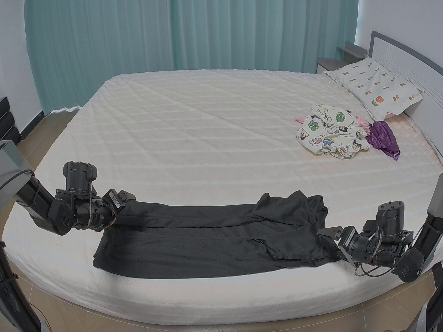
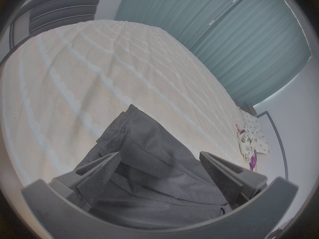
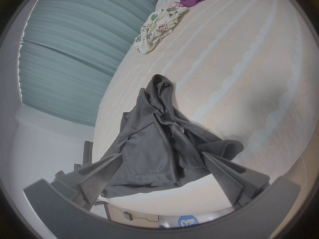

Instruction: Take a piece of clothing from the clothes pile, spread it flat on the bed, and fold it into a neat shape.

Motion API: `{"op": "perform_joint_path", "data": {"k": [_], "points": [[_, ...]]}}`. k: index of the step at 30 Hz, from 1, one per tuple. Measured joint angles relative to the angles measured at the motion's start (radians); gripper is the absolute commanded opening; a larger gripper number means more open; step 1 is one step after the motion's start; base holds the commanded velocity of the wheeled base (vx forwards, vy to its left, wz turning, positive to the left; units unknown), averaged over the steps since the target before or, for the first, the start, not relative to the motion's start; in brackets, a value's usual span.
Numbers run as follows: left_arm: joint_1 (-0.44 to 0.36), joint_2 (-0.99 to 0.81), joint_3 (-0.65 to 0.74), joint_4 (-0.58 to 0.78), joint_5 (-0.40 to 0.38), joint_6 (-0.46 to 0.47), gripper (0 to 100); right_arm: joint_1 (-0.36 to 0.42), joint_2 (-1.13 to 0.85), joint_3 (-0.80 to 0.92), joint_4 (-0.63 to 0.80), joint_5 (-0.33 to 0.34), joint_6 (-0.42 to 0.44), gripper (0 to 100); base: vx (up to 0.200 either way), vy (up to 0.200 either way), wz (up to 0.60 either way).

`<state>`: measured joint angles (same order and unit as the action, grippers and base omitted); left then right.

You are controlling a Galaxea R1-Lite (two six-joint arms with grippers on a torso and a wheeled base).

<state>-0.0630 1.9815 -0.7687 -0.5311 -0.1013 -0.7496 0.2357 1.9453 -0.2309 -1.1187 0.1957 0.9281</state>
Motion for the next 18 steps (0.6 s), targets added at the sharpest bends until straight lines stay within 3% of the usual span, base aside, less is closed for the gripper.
{"op": "perform_joint_path", "data": {"k": [4,18], "points": [[-0.016,0.017,-0.018,0.001,0.004,-0.044,100,0.002,0.002,0.0,0.0,-0.001,0.0,100,0.0,0.0,0.0],[-0.034,0.07,-0.042,0.021,0.057,-0.049,100,0.003,0.004,-0.001,-0.001,-0.001,0.0,100,0.0,0.0,0.0]]}}
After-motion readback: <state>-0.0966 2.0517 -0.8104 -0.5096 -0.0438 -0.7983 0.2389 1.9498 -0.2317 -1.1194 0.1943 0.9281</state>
